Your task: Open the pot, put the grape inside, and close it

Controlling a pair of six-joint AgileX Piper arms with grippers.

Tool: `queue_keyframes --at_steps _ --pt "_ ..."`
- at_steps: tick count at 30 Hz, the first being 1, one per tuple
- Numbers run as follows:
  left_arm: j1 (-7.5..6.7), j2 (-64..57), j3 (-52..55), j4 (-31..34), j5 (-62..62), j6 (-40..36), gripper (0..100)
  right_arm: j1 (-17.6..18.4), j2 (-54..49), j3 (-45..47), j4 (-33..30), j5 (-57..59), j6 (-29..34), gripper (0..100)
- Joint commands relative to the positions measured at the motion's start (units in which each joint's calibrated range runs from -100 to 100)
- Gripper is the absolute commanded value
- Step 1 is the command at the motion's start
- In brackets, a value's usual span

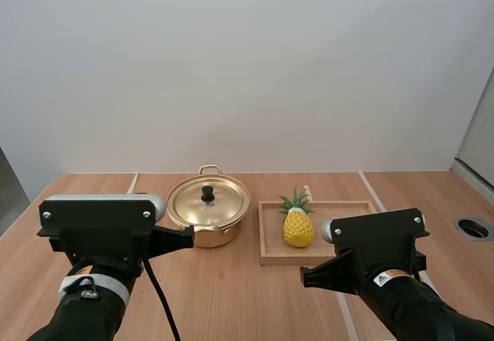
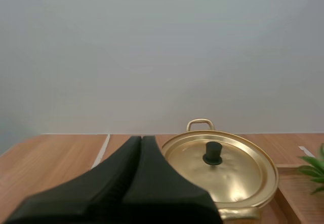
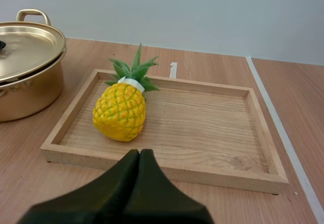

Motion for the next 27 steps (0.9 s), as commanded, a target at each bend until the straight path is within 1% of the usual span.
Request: queue_keyframes --at_steps 1,6,16,19,22,24,27 --pt "-0.07 -0.11 0.23 -0.4 2.2 -0.6 2 0.13 -0.35 0.22 -0.35 0.05 -0.08 0" --pt "-0.07 -0.11 0.23 -0.4 -2.99 -0.6 2 0.13 -0.35 0.22 -0.35 0.05 -0.08 0" --pt "-0.07 -0.11 0.23 -0.4 0.0 -0.6 2 0.13 -0.35 0.22 -0.35 -0.17 -0.07 0" --pt "-0.07 -0.11 0.23 -0.4 0.0 -0.6 2 -0.78 -0.97 0.22 -0.22 -0.17 -0.07 0" --pt "0.32 -0.97 0.23 -0.4 0.0 -0.6 2 -1.73 -2.79 0.22 0.7 -0.39 -0.07 0" --pt "0.68 -1.77 0.23 -0.4 0.0 -0.6 2 -1.73 -4.98 0.22 2.49 -0.39 -0.07 0" --pt "0.77 -3.76 0.23 -0.4 0.0 -0.6 2 -1.73 -8.05 0.22 5.37 -0.39 -0.07 0"
